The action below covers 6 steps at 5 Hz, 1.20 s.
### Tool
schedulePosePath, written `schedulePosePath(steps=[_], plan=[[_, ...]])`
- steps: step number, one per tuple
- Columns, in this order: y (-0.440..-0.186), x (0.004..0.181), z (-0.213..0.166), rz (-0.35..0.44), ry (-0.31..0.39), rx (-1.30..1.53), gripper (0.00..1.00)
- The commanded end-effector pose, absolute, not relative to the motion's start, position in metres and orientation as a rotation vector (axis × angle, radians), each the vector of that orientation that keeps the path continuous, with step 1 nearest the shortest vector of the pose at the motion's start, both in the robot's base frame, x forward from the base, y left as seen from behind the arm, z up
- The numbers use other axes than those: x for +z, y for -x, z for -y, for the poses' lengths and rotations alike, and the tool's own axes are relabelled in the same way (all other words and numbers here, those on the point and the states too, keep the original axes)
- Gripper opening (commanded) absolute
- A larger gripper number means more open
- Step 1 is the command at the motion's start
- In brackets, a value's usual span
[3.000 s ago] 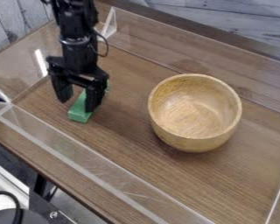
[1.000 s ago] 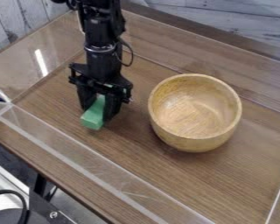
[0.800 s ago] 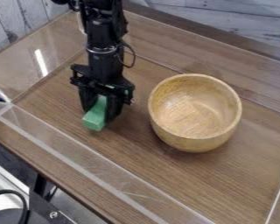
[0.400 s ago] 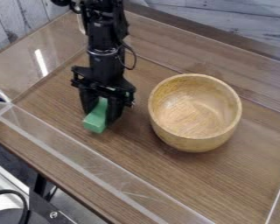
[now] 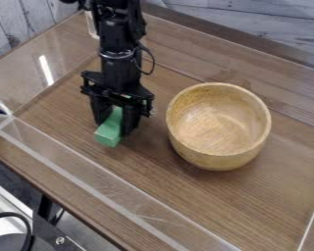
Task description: Put the green block in the brown bowl
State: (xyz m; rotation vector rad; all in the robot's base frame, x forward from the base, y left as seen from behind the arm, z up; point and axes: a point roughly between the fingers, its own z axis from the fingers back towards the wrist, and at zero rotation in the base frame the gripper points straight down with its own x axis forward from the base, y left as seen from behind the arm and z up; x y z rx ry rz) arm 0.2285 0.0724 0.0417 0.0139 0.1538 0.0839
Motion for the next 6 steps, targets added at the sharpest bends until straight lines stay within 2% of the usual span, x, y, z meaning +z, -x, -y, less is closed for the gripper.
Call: schedulePosePath(steps=[1, 3, 5, 6], plan=[[-0.237, 0.057, -0.072, -0.091, -0.029, 0.081, 0.0], [-0.235, 0.055, -0.069, -0.099, -0.027, 0.08, 0.0], [-0.242, 0.075, -0.063, -0.071, -0.006, 0.08, 0.0], [-0.256, 0.091, -0.051, -0.047, 0.016, 0.071, 0.0]])
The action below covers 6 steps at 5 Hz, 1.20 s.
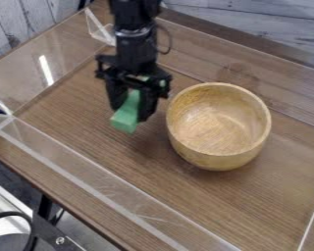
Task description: Put the green block in the brown bowl
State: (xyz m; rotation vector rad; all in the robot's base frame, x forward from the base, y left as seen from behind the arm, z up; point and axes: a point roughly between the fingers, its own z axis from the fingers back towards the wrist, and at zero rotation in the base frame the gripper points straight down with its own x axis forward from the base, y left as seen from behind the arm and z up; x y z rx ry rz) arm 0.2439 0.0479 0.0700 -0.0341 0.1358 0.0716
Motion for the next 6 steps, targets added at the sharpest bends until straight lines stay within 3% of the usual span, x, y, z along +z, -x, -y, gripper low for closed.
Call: schedulePosePath(steps=[1, 3, 4, 6], plan=[[-0.278, 0.099, -0.018, -0.033, 0.04, 0.028, 0.0], [-0.3, 0.09, 0.049, -0.04, 0.056, -0.079, 0.0], [-0.302, 0.082, 0.058, -0.046, 0.055, -0.102, 0.0], [-0.304, 0.088, 0.059, -0.029, 0.061, -0.108, 0.0]])
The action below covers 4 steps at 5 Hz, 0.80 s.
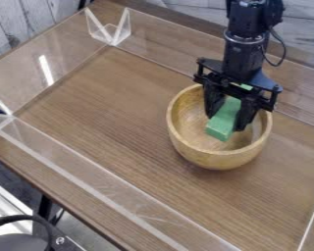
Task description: Put the green block in the brown bowl
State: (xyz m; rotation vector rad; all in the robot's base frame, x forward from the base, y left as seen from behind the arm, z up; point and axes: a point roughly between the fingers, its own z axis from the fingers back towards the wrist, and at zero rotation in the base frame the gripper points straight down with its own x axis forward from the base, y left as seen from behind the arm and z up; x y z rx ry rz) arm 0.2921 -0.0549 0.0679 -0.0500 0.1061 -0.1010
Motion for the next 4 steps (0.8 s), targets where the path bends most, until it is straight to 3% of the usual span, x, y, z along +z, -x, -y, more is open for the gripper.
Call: schedulePosePath(steps=[1, 4], plan=[[-0.3052, 0.0907, 0.0583, -0.021, 0.064, -0.11, 0.0], [-0.3106, 0.0972, 0.0557, 0.009, 0.075, -0.115, 0.0]])
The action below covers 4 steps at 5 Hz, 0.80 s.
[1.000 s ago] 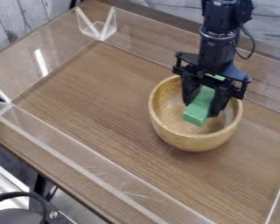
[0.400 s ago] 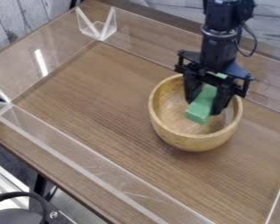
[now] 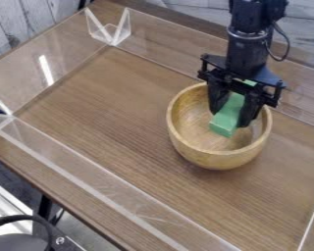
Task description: Put the green block in the brown bowl
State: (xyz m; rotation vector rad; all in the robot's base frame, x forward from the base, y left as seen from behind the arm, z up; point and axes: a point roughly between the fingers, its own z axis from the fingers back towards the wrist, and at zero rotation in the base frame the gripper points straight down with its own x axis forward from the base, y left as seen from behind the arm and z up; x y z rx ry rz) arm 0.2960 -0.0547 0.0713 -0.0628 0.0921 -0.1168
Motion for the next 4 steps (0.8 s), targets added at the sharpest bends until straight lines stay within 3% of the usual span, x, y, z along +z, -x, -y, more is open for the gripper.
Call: schedulePosePath(steps=[1, 4], plan=[[-0.3123, 0.0983, 0.0546, 0.018, 0.079, -0.117, 0.0], [-0.3177, 0.0925, 0.0513, 0.025, 0.09, -0.128, 0.0]])
